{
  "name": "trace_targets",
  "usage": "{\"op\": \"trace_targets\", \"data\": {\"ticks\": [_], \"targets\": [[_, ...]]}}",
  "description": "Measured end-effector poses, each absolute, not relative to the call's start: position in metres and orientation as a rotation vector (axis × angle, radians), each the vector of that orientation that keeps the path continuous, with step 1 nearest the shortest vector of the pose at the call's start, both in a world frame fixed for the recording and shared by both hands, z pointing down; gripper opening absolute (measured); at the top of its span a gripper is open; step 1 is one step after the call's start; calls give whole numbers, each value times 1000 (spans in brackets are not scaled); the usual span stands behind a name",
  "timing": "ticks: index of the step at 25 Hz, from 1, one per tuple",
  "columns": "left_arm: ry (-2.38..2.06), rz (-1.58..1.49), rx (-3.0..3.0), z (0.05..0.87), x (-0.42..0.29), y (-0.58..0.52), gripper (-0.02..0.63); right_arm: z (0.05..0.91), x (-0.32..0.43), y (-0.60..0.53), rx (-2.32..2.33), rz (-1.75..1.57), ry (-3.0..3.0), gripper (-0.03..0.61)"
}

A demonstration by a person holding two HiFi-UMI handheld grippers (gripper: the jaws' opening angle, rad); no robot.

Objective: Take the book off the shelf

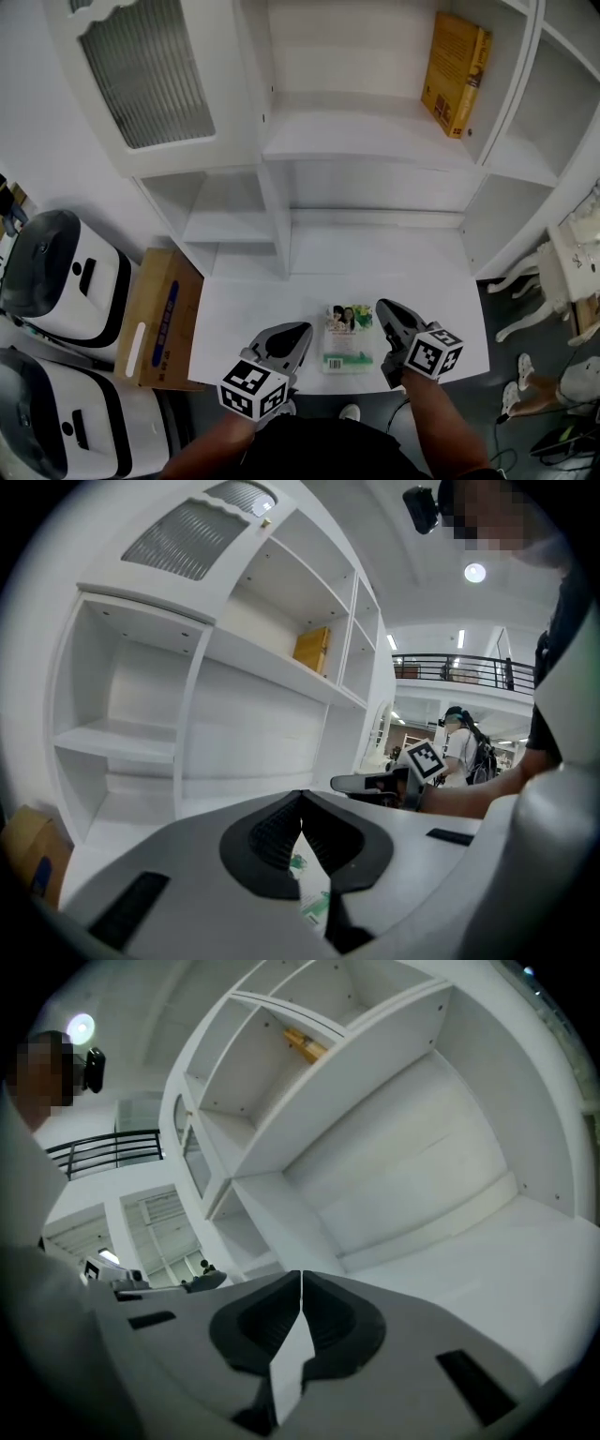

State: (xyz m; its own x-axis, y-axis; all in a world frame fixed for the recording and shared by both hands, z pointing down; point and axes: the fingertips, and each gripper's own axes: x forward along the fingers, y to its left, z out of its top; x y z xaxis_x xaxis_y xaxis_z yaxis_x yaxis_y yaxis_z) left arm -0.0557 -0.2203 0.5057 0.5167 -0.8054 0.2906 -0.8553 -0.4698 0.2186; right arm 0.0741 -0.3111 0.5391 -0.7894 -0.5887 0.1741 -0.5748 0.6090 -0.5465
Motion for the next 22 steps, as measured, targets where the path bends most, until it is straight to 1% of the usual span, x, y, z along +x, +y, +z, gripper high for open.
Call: {"op": "trace_targets", "data": {"ticks": [6,13,22], "targets": [[-1337,221,2499,493,-48,-220,11,480,80,-273,-996,-763,2794,29],[-1275,177,2539,478,-44,-218,11,461,80,-246,-1145,-434,2895,29],[-1266,172,2578,466,-42,-220,11,472,82,-243,-1271,-425,2913,29]]}}
